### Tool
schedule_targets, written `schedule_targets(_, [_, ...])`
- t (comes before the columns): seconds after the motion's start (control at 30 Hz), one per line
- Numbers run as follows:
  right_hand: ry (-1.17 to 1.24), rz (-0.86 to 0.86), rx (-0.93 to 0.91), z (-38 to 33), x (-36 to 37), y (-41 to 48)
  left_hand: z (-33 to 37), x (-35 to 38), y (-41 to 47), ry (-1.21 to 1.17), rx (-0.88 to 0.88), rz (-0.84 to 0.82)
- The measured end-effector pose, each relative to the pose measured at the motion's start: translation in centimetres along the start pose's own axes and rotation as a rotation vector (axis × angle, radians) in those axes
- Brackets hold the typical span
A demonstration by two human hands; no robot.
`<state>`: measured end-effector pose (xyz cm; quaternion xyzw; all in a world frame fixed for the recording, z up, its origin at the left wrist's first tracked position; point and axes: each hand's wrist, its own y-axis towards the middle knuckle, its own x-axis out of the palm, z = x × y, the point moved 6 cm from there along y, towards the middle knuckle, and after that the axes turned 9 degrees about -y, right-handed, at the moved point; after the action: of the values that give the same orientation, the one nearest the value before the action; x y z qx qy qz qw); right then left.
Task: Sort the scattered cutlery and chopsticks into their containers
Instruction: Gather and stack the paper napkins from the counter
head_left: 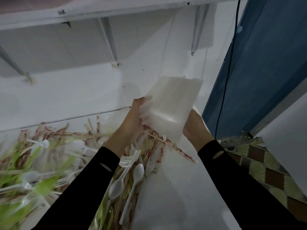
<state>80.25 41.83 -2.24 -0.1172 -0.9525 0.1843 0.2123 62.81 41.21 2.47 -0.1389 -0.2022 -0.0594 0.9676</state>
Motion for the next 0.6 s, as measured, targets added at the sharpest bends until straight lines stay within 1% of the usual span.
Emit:
schedule_targets(0.07, [-0.022, 0.03, 0.014, -0.3, 0.1, 0.2, 0.0, 0.6, 0.4, 0.032, -0.033, -0.01])
schedule_targets(0.13, [0.067, 0.099, 0.03, -1.0, -0.2, 0.7, -0.3, 1.3, 1.0, 0.063, -0.06, -0.032])
schedule_targets(0.2, [0.079, 0.161, 0.054, -2.3, -0.9, 0.9, -0.5, 2.4, 1.0, 0.071, -0.045, -0.077])
schedule_targets(0.23, [0.049, 0.149, 0.043, -3.1, -0.9, 0.1, -0.8, 3.1, 1.1, 0.067, -0.037, -0.107])
schedule_targets(0.27, [0.125, 0.123, 0.059, -3.3, -1.3, 0.6, -1.3, 3.4, 1.5, 0.051, -0.029, -0.119])
schedule_targets(0.3, [0.151, 0.178, 0.009, -3.6, -2.6, 1.4, -1.9, 3.7, 2.0, 0.033, -0.018, -0.113])
schedule_targets(0.33, [0.137, 0.239, 0.009, -3.8, -3.8, 2.0, -2.7, 3.6, 2.9, 0.055, 0.004, -0.083])
schedule_targets(0.37, [0.066, 0.273, 0.034, -3.7, -4.4, 2.2, -3.5, 3.3, 3.8, 0.163, 0.041, -0.054])
schedule_targets(0.4, [0.049, 0.303, 0.037, -3.7, -4.8, 2.4, -4.4, 2.7, 4.8, 0.382, 0.113, -0.022])
schedule_targets(0.43, [0.07, 0.329, 0.035, -3.7, -5.6, 3.0, -5.3, 2.2, 5.7, 0.662, 0.217, -0.016])
schedule_targets(0.47, [0.134, 0.329, 0.029, -3.7, -5.8, 3.0, -6.5, 1.8, 6.3, 0.939, 0.313, -0.061])
schedule_targets(0.5, [0.183, 0.32, 0.033, -3.8, -5.7, 3.1, -8.2, 1.7, 7.0, 1.165, 0.363, -0.142])
schedule_targets(0.53, [0.195, 0.316, 0.036, -3.9, -5.7, 3.2, -9.9, 1.6, 7.4, 1.335, 0.352, -0.222])
schedule_targets(0.6, [0.189, 0.336, 0.043, -3.6, -5.5, 3.6, -12.5, 1.1, 7.7, 1.585, 0.208, -0.322])
